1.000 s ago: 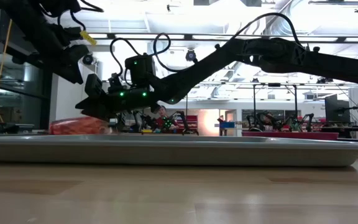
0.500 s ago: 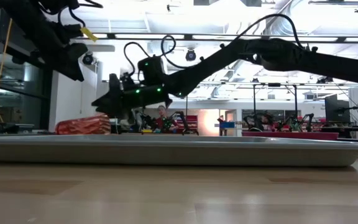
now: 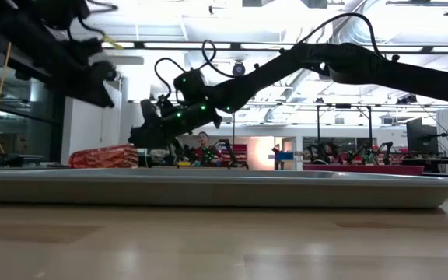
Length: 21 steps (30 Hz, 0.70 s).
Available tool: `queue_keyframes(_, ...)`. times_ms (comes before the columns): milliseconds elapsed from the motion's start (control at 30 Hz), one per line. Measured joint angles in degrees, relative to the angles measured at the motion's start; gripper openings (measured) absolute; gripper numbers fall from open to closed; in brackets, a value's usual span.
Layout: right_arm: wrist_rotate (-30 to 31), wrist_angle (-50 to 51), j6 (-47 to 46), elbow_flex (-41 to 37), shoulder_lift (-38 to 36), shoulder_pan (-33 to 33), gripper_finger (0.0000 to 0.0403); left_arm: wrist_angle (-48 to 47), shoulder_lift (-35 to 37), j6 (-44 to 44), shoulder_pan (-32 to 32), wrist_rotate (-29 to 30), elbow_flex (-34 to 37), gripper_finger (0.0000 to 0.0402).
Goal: Pick and place plate/cup/fork/spoon on tray
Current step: Adjust the brown cup
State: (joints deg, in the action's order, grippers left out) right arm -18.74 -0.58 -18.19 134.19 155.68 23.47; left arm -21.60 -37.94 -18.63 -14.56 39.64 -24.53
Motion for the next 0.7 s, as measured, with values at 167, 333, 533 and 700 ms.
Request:
queue_keyframes(167,2.14,-5.60,-3.83,0.00,0.04,-1.00,0.0119,5.65,5.42,4.58,-0.21,-3.29,-1.03,0.0123)
queue_keyframes(333,6.47,-7.89,-7.14,-0.02,0.20,-1.36,0.0119,4.76,10.86,3.07,-0.18,-9.20,-0.99,0.0123)
queue_keyframes(533,13.08,-9.78,-6.70,-0.02,0.17,-1.74,0.0119,5.75,15.33,3.27,-0.18,-10.51,-0.98,0.0123)
queue_keyframes(700,12.18,-8.41,-9.28,-0.02,0.73,-0.87,0.0128,6.73,16.52,2.30,-0.17,-10.59,-0.98,0.0123)
